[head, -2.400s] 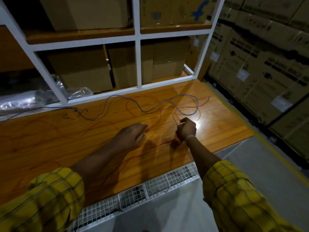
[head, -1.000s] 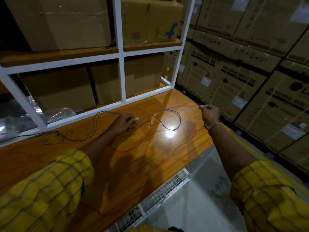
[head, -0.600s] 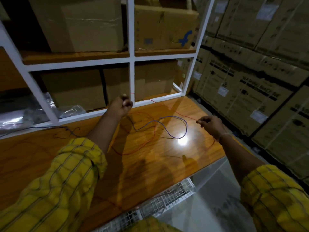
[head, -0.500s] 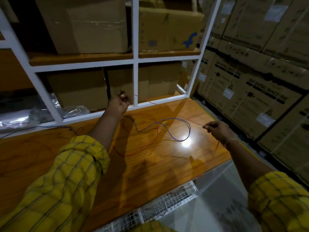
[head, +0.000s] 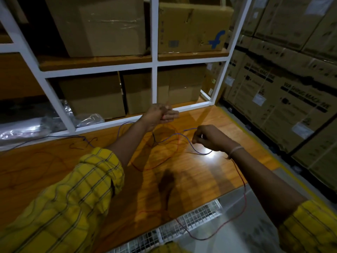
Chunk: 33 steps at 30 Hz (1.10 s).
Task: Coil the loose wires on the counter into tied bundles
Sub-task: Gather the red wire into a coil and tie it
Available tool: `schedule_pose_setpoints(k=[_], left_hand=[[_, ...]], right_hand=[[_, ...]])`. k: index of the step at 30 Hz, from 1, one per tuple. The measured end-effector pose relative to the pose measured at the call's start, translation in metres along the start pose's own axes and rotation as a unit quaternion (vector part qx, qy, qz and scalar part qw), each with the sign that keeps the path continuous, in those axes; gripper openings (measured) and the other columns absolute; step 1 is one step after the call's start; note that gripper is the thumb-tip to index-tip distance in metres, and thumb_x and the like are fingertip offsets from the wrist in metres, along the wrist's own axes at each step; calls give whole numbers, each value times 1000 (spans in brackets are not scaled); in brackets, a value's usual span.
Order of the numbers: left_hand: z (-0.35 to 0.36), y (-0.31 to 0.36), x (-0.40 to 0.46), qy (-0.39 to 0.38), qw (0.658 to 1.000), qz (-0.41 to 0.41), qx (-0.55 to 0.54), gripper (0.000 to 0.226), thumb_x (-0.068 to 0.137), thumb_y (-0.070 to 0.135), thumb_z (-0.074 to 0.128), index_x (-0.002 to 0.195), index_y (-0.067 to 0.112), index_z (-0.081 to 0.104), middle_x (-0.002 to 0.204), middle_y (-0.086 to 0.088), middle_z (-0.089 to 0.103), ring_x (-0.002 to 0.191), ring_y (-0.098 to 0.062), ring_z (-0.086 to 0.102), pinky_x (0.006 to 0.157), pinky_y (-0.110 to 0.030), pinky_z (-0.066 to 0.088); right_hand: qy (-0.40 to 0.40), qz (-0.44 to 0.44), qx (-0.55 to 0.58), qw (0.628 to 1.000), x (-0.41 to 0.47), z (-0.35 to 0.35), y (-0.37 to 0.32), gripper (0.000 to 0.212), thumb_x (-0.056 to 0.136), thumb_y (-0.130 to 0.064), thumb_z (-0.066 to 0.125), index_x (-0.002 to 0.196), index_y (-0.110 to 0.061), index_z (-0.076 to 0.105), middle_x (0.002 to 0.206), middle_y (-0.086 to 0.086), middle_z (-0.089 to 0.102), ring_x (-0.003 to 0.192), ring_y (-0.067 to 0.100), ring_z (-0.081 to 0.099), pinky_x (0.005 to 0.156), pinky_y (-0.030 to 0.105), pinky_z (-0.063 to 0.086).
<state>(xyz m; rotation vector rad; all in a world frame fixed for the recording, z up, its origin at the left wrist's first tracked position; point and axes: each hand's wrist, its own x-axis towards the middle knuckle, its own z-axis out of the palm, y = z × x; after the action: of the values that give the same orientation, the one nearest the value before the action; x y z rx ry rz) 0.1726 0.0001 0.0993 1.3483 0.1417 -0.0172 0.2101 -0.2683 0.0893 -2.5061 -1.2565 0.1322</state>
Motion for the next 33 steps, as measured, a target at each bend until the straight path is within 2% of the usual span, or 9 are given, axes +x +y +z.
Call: schedule_pose_setpoints(k=[4,8,10,12,15,19,24,30,33], left_hand=[[2,-2,-8,-88,981,-47,166,28,109,16,44,117,-5,60,112,-20,76,104,-30,75,71,-32,61],[1,1,-13,-173,952,-84,240,33,109,15,43,118,-11,61,102,-18,77,81,-27,75,74,-33,53],[0,6,-18,-194,942,-96,258,33,108,12,42,116,-9,66,86,-10,74,59,-16,56,59,-26,46],[-3,10,-22,-221,938,-112,241,35,109,12,40,115,-7,69,73,-2,59,52,-9,36,51,-22,34],[-12,17,-26,-242,943,-163,157,34,110,18,38,119,-5,62,69,3,38,54,-7,24,48,-23,20],[-30,29,-35,-224,962,-143,64,24,109,18,39,95,9,55,65,7,32,49,-3,20,43,-18,14],[-65,42,-41,-134,980,-77,-129,22,107,15,39,87,15,49,57,10,32,42,-1,19,42,-16,10],[-109,47,-37,-54,893,54,-444,10,91,9,49,83,10,55,52,6,38,39,-4,21,33,-18,22],[-123,42,-33,-14,868,63,-492,14,96,7,44,86,11,53,53,4,39,35,-6,29,31,-20,24]], right_hand=[[80,22,70,994,13,-12,-21,12,95,-16,71,88,-17,80,86,-8,69,76,3,61,69,17,45],[129,51,92,986,18,-17,-24,14,98,-19,69,88,-17,79,85,-7,68,78,-1,60,67,14,41],[142,61,110,982,19,-16,-23,14,97,-21,70,86,-17,78,85,-5,71,79,2,63,68,17,44],[154,71,131,977,19,-14,-21,16,96,-25,72,83,-17,76,84,-4,73,78,4,63,68,15,46],[158,94,150,971,19,-14,-20,16,97,-25,72,87,-14,76,85,-5,73,78,2,63,68,15,47],[183,126,181,958,16,-12,-18,14,99,-21,68,88,-18,76,82,-11,72,73,-6,62,65,7,44],[222,166,234,932,11,-6,-9,18,100,-22,67,91,-12,79,85,9,73,77,17,63,74,32,50],[275,225,281,892,5,-7,-1,19,102,-17,64,100,-6,79,79,6,67,70,15,53,63,23,47],[293,293,212,885,4,1,16,20,101,-18,64,104,-7,80,97,13,76,85,22,65,84,46,56]])
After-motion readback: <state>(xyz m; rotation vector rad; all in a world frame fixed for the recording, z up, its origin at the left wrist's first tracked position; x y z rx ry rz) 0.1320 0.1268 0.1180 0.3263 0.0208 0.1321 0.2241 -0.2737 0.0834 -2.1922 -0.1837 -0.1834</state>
